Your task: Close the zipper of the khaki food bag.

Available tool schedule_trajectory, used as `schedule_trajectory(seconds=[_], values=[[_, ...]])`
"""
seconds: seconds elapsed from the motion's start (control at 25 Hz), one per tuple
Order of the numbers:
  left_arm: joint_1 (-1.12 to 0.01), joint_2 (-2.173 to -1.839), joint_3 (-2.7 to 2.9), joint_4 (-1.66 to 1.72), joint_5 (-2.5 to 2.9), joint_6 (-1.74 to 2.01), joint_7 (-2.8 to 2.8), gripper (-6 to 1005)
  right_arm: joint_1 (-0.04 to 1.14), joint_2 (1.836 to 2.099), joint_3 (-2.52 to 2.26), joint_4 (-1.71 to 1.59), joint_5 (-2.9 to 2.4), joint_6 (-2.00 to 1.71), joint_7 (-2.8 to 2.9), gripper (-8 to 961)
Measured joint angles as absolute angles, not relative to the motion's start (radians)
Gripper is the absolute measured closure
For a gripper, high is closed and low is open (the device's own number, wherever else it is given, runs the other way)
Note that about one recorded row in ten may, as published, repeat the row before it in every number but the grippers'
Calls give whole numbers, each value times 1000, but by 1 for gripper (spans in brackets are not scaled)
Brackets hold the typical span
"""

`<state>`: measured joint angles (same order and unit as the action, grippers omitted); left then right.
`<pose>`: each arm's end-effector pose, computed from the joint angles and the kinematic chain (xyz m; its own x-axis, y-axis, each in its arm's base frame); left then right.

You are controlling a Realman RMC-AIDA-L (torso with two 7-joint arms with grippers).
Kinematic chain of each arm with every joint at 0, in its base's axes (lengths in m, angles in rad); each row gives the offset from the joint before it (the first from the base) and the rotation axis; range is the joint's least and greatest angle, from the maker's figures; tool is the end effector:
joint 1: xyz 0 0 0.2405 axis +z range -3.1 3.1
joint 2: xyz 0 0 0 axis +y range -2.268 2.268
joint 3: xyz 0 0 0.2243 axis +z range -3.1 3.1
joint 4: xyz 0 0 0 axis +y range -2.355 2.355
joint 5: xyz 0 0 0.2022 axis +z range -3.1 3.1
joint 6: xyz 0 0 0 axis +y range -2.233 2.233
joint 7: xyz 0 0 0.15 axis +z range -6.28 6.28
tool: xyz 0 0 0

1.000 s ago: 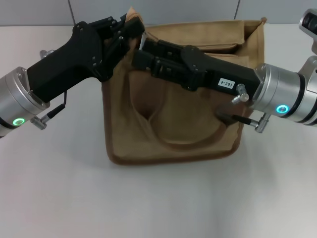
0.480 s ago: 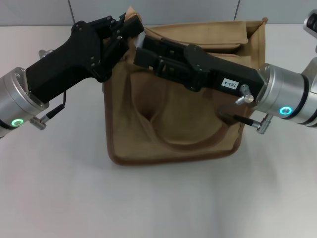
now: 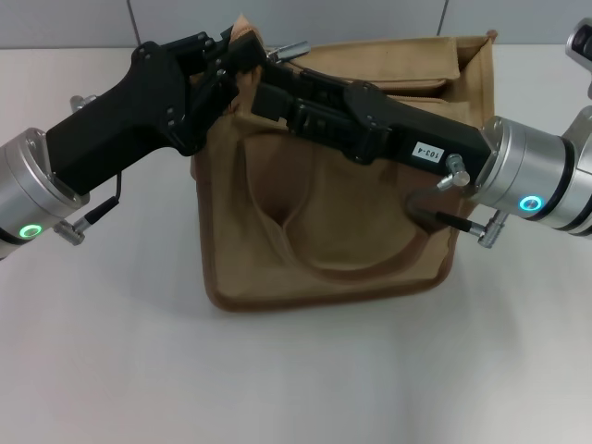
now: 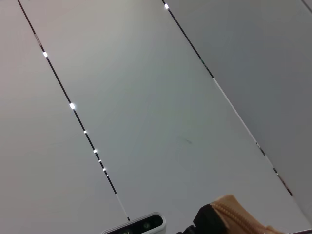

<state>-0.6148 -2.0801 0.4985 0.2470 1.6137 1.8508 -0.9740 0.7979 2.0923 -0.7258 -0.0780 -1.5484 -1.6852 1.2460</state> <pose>-0.1743 0.2974 0.0198 0.3853 -0.0053 0.9228 0.3316 -0.9324 -0.1438 0.1294 0.3091 -0.0373 0.3894 -0.4127 -0.8234 -0.3910 -0.8835 0.2579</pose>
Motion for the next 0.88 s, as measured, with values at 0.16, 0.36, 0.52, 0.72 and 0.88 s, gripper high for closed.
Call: schedule_trajectory(seconds=[0.16, 0.36, 0.52, 0.72, 0.88], values=[[-614, -2080, 495, 247, 1614, 1851, -974, 906, 790, 2092, -732, -78, -1543, -1709, 1248, 314], [-612, -2080, 491, 244, 1613, 1845, -972, 905, 741, 2092, -722, -82, -1525, -1790, 1241, 314], [-611, -2080, 490, 234, 1613, 1846, -951, 905, 696, 2090, -719, -111, -1476, -1793, 1251, 314], [-611, -2080, 495, 228, 1612, 1850, -948, 904, 701, 2087, -725, -127, -1474, -1748, 1293, 313], [-613, -2080, 491, 222, 1612, 1853, -947, 903, 718, 2088, -747, -126, -1481, -1710, 1304, 314]])
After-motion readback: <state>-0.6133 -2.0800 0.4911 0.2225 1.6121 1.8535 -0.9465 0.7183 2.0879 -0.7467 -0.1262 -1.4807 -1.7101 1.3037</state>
